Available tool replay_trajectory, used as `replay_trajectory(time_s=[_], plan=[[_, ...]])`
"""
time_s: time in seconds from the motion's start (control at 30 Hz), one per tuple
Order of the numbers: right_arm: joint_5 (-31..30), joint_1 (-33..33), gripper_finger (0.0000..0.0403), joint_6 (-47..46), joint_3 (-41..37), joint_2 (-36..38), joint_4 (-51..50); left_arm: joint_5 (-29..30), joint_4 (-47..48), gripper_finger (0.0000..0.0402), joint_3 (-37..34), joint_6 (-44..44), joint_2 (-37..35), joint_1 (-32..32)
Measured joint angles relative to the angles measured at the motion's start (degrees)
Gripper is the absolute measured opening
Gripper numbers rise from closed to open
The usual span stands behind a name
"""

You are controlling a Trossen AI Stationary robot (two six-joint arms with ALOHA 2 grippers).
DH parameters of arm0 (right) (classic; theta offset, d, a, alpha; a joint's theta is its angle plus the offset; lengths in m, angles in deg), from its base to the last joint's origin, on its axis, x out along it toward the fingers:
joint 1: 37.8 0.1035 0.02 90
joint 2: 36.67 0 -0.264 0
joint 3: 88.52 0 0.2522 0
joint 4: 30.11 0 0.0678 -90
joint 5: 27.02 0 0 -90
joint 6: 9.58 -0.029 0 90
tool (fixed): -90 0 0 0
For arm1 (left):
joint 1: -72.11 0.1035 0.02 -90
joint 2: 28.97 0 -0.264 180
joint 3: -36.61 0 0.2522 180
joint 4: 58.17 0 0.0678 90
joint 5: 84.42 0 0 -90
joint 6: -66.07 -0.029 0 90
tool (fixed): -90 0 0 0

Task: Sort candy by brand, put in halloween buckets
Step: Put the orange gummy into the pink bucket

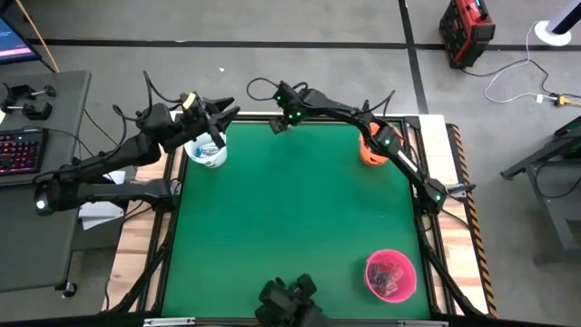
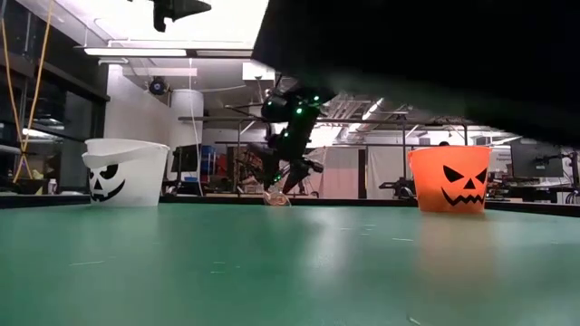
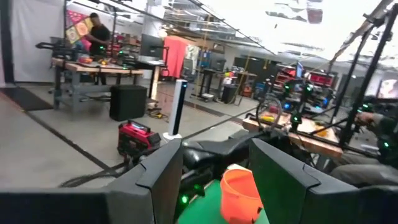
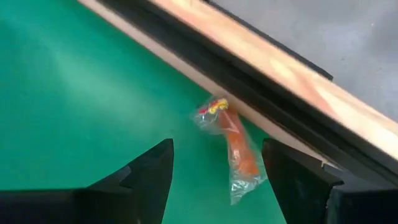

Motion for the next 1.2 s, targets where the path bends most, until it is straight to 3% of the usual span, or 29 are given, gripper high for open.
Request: replay_trajectory(time_s=[0.17, 0.27, 0.5, 0.63, 0.83, 1.0, 1.2], plan=[[-2.72, 0.57, 0.0234, -2.11, -1.47, -0.98, -0.85, 1.57, 0.00, 0.0175, 0.00, 1.21, 0.00, 0.00], [-2.79, 0.45, 0.0206, -2.35, -1.51, -1.06, -1.01, 1.59, 0.06, 0.0175, 0.00, 1.21, -0.02, 0.00], [2.16, 0.74, 0.0019, -2.65, -1.46, -0.66, 2.55, 1.56, 0.15, 0.0175, 0.00, 1.21, 0.00, 0.00], [2.41, 0.77, 0.0013, -1.77, 0.43, 0.84, -2.59, 1.56, 0.36, 0.0175, 0.00, 1.19, -0.02, 0.00], [0.75, 0.72, 0.0005, 7.06, 0.11, 10.37, -10.26, 1.56, 3.03, 0.0175, -0.02, 1.16, -0.02, 0.02], [-4.84, 1.49, 0.0003, 11.75, -0.31, 18.37, -22.11, 1.54, 8.32, 0.0175, -0.02, 1.17, 0.00, 0.02], [-14.27, 3.95, 0.0002, 8.89, -0.39, 23.98, -39.52, -1.04, 9.49, 0.0175, -0.03, 2.72, -0.02, 0.02]])
